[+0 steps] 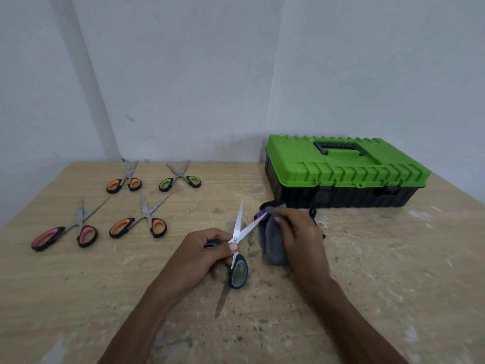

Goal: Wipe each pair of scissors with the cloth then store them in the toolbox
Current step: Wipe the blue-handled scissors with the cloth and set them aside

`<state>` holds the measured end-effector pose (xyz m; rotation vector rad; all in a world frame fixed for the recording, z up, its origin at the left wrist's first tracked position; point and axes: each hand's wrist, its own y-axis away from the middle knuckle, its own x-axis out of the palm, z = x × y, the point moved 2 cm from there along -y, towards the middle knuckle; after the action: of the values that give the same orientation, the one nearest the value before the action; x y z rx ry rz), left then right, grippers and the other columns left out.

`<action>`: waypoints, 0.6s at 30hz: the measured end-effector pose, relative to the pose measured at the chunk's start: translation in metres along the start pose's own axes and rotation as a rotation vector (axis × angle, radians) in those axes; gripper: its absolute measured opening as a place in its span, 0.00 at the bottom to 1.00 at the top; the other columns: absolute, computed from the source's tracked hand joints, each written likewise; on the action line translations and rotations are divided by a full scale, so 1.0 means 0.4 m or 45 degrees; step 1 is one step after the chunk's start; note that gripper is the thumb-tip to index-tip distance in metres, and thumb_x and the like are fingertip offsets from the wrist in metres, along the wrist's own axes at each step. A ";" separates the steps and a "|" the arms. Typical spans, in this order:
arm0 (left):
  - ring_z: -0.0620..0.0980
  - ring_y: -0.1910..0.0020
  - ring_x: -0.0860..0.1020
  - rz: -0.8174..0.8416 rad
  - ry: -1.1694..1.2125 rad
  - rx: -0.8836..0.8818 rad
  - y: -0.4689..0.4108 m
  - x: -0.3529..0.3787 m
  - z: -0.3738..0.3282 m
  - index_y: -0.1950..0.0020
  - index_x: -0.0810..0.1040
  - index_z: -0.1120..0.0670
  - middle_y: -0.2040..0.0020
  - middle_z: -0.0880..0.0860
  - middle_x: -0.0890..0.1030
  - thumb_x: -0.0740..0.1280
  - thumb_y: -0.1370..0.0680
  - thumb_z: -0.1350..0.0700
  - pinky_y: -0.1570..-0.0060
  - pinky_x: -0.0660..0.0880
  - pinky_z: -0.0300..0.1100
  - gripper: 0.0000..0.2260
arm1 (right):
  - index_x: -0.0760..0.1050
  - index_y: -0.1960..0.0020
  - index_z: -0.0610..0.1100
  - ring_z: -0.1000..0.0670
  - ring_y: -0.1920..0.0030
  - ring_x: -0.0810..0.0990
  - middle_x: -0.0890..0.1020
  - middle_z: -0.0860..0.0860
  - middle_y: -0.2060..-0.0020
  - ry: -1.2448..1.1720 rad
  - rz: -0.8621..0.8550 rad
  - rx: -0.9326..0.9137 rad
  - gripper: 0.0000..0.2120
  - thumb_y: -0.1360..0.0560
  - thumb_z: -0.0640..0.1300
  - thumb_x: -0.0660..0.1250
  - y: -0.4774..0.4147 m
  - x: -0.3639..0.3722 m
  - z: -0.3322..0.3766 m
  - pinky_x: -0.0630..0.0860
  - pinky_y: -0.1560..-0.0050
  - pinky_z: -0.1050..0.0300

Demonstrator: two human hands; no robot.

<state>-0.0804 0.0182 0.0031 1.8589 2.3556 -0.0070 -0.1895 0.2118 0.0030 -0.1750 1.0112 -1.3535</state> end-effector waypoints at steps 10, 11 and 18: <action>0.50 0.58 0.85 0.012 0.221 -0.052 -0.005 -0.005 0.003 0.46 0.85 0.59 0.54 0.57 0.88 0.72 0.22 0.62 0.61 0.82 0.39 0.06 | 0.79 0.41 0.49 0.56 0.48 0.82 0.83 0.59 0.50 -0.407 -0.150 0.296 0.10 0.19 0.39 0.64 0.016 -0.045 0.029 0.77 0.51 0.65; 0.51 0.56 0.86 0.018 0.220 -0.055 -0.005 -0.003 0.004 0.46 0.85 0.59 0.53 0.57 0.88 0.72 0.22 0.62 0.61 0.82 0.39 0.07 | 0.78 0.41 0.49 0.56 0.49 0.82 0.83 0.59 0.50 -0.416 -0.150 0.301 0.09 0.18 0.39 0.64 0.016 -0.043 0.030 0.77 0.51 0.65; 0.54 0.55 0.87 -0.083 0.329 -0.067 -0.004 0.003 0.002 0.44 0.84 0.60 0.51 0.58 0.88 0.71 0.22 0.64 0.62 0.83 0.39 0.08 | 0.77 0.40 0.51 0.55 0.50 0.82 0.83 0.58 0.51 -0.424 -0.131 0.359 0.08 0.18 0.44 0.64 0.021 -0.030 0.025 0.80 0.53 0.55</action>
<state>-0.0823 0.0189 0.0020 1.8563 2.5533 0.3028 -0.1751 0.2200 0.0096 -0.2337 0.5331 -1.4860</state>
